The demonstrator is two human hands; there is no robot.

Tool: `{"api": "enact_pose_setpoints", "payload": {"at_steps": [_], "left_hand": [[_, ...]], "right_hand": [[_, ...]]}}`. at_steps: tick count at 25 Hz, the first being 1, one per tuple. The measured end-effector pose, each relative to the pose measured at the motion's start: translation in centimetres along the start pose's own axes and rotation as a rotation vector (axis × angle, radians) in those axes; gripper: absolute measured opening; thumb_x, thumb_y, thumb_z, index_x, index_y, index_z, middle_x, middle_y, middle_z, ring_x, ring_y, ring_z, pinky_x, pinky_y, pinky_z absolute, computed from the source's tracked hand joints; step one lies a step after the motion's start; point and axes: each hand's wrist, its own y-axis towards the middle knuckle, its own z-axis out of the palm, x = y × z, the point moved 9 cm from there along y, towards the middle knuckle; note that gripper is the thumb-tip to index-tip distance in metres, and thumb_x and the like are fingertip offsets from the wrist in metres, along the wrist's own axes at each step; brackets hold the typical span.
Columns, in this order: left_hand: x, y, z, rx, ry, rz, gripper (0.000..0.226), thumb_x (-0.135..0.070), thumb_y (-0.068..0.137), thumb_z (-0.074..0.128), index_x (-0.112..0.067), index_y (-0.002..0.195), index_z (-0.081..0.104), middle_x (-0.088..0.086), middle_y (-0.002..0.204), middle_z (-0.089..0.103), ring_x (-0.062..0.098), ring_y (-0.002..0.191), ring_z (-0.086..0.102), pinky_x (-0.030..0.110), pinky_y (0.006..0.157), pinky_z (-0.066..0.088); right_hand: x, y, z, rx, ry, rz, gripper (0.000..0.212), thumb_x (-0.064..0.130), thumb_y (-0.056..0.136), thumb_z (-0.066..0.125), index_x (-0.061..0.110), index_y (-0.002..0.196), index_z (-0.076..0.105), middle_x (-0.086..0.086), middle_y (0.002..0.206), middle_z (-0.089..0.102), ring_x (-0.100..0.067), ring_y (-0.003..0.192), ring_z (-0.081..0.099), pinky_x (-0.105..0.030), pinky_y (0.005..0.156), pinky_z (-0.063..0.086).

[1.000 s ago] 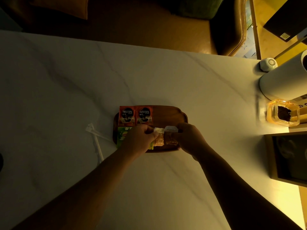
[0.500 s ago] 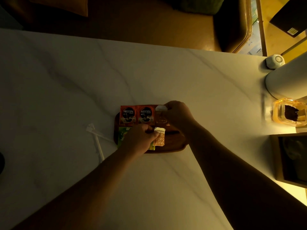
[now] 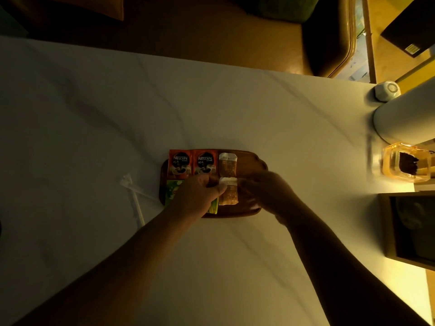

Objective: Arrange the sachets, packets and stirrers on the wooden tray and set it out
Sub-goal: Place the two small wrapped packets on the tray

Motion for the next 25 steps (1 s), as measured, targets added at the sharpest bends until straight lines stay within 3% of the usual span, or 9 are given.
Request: {"api": "enact_pose_setpoints", "payload": {"at_steps": [2,5,7,9,11,13,17,20,25], "left_hand": [[-0.1,-0.4,0.2,0.000,-0.051,-0.004,0.010,-0.039,0.089,0.067,-0.029,0.090,0.069,-0.014,0.072,0.073,-0.004,0.065,0.069,0.008,0.047,0.046],[0.1,-0.9,-0.1,-0.047,0.023,0.034,0.009,-0.040,0.089,0.066,-0.031,0.087,0.066,-0.016,0.062,0.068,-0.002,0.058,0.065,0.010,0.045,0.045],[0.0,-1.6,-1.4,-0.161,0.221,0.106,0.017,-0.042,0.091,0.062,-0.027,0.099,0.063,-0.017,0.082,0.066,0.001,0.073,0.064,0.021,0.056,0.054],[-1.2,-3.0,-2.4,-0.289,0.560,0.304,0.022,-0.042,0.092,0.056,-0.026,0.106,0.060,-0.013,0.100,0.059,0.007,0.088,0.059,0.026,0.070,0.054],[-1.9,-4.3,-1.3,-0.249,0.801,0.508,0.021,-0.037,0.092,0.056,-0.023,0.105,0.063,-0.006,0.108,0.061,0.012,0.099,0.057,0.026,0.080,0.052],[-1.4,-5.1,0.2,-0.151,0.957,0.582,0.023,-0.033,0.089,0.061,-0.021,0.108,0.066,-0.001,0.115,0.064,0.018,0.107,0.059,0.030,0.086,0.052],[-0.8,-5.5,1.0,-0.138,1.075,0.581,0.030,-0.031,0.084,0.069,-0.019,0.111,0.065,0.005,0.122,0.065,0.025,0.113,0.060,0.038,0.088,0.054],[-0.7,-5.7,1.0,-0.139,1.072,0.584,0.030,-0.034,0.085,0.066,-0.021,0.112,0.064,0.003,0.124,0.063,0.024,0.116,0.057,0.037,0.090,0.053],[-0.3,-5.8,0.9,-0.126,1.087,0.579,0.035,-0.035,0.081,0.070,-0.021,0.112,0.065,0.004,0.125,0.062,0.026,0.117,0.057,0.041,0.091,0.053]], "right_hand": [[-1.2,-1.3,2.0,0.153,0.242,0.079,0.008,0.027,0.092,0.066,0.023,0.091,0.073,-0.002,0.075,0.077,-0.016,0.064,0.073,-0.026,0.054,0.056],[-1.6,-1.3,2.4,0.107,0.251,0.055,0.004,0.023,0.090,0.069,0.022,0.089,0.072,-0.003,0.078,0.076,-0.012,0.059,0.069,-0.024,0.052,0.053],[-2.1,-0.9,1.7,0.015,0.195,0.050,0.003,0.026,0.090,0.070,0.025,0.086,0.071,0.001,0.079,0.075,-0.009,0.060,0.070,-0.021,0.050,0.051],[-2.5,-0.7,0.9,-0.080,0.083,0.035,0.005,0.029,0.088,0.071,0.025,0.086,0.069,0.002,0.077,0.073,-0.010,0.061,0.068,-0.019,0.047,0.048],[-2.6,-0.7,1.0,-0.126,-0.108,-0.004,0.007,0.031,0.088,0.070,0.024,0.087,0.069,0.006,0.071,0.068,-0.007,0.058,0.064,-0.017,0.043,0.043],[-1.8,-1.1,1.7,-0.166,-0.307,-0.086,0.008,0.031,0.087,0.070,0.026,0.093,0.069,0.016,0.069,0.060,-0.002,0.058,0.059,-0.014,0.045,0.041],[0.3,-3.2,1.0,-0.416,-0.594,-0.366,0.027,0.037,0.086,0.066,0.032,0.113,0.061,0.009,0.102,0.064,-0.011,0.088,0.059,-0.022,0.061,0.046],[0.5,-5.3,4.0,-0.323,-0.795,-0.623,0.037,0.034,0.088,0.062,0.033,0.124,0.055,0.002,0.129,0.058,-0.020,0.118,0.049,-0.034,0.085,0.050],[-0.7,-5.8,5.8,-0.280,-0.898,-0.600,0.045,0.031,0.086,0.066,0.029,0.130,0.057,-0.001,0.142,0.051,-0.027,0.129,0.042,-0.042,0.095,0.049]]}}
